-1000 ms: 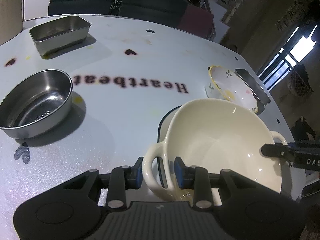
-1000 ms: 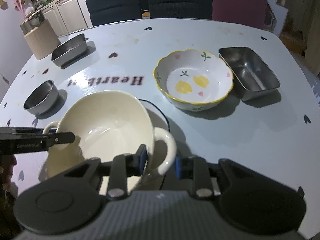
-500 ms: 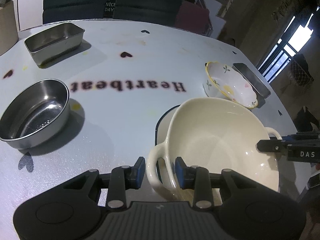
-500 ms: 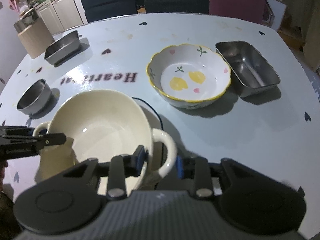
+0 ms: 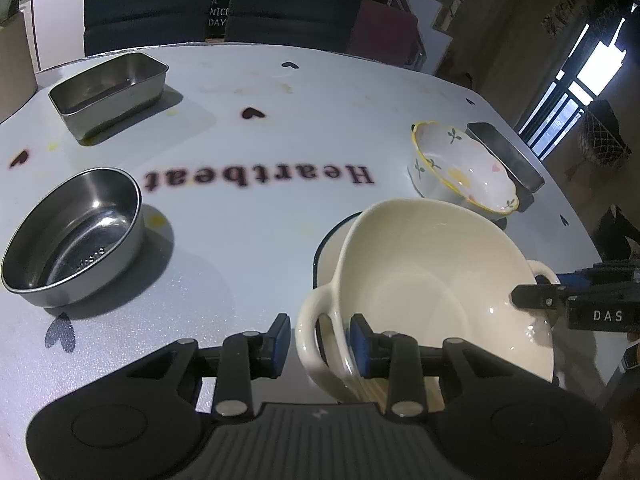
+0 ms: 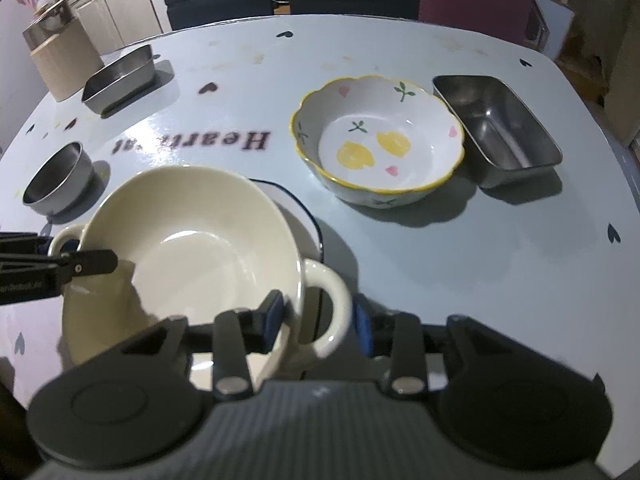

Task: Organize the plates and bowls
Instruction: 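Carry the cream bowl across the table toward the yellow-rimmed bowl with both grippers, then lower the cream bowl onto the table and open both grippers, then move both grippers to the yellow-rimmed floral bowl and close on its rim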

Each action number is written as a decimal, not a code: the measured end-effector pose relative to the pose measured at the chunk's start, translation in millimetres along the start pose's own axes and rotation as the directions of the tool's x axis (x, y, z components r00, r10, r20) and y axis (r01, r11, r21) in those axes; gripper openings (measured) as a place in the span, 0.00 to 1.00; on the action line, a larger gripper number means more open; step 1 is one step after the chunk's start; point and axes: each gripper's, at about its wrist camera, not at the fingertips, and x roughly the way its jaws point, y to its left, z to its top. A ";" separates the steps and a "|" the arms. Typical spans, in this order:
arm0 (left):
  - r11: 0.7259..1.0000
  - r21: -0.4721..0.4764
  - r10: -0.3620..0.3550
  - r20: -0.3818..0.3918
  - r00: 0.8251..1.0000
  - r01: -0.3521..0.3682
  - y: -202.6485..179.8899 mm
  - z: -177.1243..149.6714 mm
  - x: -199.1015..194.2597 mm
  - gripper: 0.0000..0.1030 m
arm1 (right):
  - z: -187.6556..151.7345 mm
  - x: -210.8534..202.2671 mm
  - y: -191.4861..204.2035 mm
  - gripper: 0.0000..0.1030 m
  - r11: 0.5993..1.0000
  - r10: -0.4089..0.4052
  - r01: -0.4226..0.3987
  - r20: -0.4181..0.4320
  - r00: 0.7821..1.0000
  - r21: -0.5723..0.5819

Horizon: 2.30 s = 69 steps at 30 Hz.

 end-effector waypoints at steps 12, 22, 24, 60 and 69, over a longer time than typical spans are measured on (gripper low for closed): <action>1.000 0.007 -0.012 -0.007 1.000 0.012 -5.5 1.3 -6.1 0.54 | -2.6 -3.1 8.8 0.52 0.999 -0.013 0.012 -0.008 1.000 -0.039; 0.999 0.035 -0.041 0.064 0.997 0.039 -22.1 1.3 -40.9 1.00 | -9.8 -34.2 17.3 0.98 0.999 0.002 0.001 0.081 0.997 -0.044; 0.998 0.048 -0.043 0.096 0.994 0.038 -26.5 3.0 -51.1 1.00 | -9.5 -47.7 13.5 0.99 1.000 0.002 0.001 0.137 0.991 -0.025; 0.987 0.115 -0.105 -0.038 0.994 0.109 -89.0 152.9 133.2 0.35 | 73.1 48.7 -106.1 0.32 0.868 -0.008 -0.033 0.080 0.997 0.496; 0.991 0.069 -0.111 -0.037 0.993 0.113 -82.4 153.8 150.3 0.21 | 82.1 71.3 -103.2 0.25 0.880 -0.035 0.008 0.050 0.998 0.475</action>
